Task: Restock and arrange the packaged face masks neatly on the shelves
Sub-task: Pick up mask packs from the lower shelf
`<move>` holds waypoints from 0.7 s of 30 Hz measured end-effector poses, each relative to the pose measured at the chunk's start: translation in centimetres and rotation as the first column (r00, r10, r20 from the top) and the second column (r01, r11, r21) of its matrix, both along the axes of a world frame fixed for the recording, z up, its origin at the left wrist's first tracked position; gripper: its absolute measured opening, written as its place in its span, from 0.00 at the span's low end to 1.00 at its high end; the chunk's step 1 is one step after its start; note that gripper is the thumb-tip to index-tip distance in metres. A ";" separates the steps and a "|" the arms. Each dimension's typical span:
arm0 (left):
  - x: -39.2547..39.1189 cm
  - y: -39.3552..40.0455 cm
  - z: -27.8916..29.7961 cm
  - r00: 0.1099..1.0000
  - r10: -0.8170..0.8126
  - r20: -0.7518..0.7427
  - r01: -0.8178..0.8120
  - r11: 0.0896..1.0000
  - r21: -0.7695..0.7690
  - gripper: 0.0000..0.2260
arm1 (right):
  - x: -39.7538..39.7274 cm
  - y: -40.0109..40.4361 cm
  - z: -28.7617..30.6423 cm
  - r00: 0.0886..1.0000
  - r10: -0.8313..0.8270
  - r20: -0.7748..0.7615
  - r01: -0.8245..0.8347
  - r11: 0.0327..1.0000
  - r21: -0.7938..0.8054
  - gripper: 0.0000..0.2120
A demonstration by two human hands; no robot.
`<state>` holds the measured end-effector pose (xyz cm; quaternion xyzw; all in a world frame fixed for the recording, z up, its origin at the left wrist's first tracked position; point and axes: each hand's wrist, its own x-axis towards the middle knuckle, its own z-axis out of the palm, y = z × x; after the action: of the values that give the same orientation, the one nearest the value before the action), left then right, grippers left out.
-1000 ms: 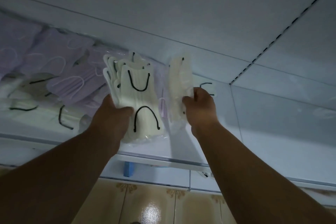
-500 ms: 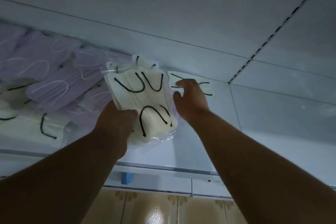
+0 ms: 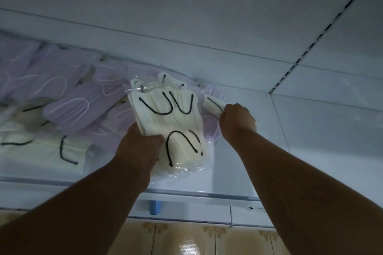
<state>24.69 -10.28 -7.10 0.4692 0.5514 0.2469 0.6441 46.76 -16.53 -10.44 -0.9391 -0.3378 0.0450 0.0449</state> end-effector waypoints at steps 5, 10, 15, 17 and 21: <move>-1.8 0.1 1.2 0.997 -0.053 -0.053 0.055 0.998 0.042 0.10 | -5.8 -0.8 5.3 0.901 -0.134 -0.412 0.313 0.859 0.405 0.09; -5.9 0.3 4.1 0.981 -0.193 -0.032 0.192 0.981 -0.012 0.15 | -16.5 -1.8 9.3 0.545 0.083 -0.834 0.534 0.733 0.422 0.11; -11.3 0.9 6.9 0.949 -0.314 -0.013 0.314 0.949 -0.009 0.15 | -21.8 -2.9 10.1 0.461 -0.006 -0.887 0.703 0.613 0.361 0.22; -13.9 1.2 7.9 0.934 -0.357 0.011 0.357 0.934 -0.021 0.15 | -23.5 -3.7 11.0 0.237 0.079 -0.968 0.811 0.532 0.242 0.21; -19.2 1.1 9.7 0.887 -0.457 0.068 0.462 0.883 -0.081 0.19 | -27.7 -5.8 12.2 -0.052 0.262 -0.964 0.795 0.595 0.119 0.18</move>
<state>5.45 -9.19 2.64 0.5495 0.4204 0.0719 0.7184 19.02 -22.36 1.79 -0.5667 0.0396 0.5302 0.6294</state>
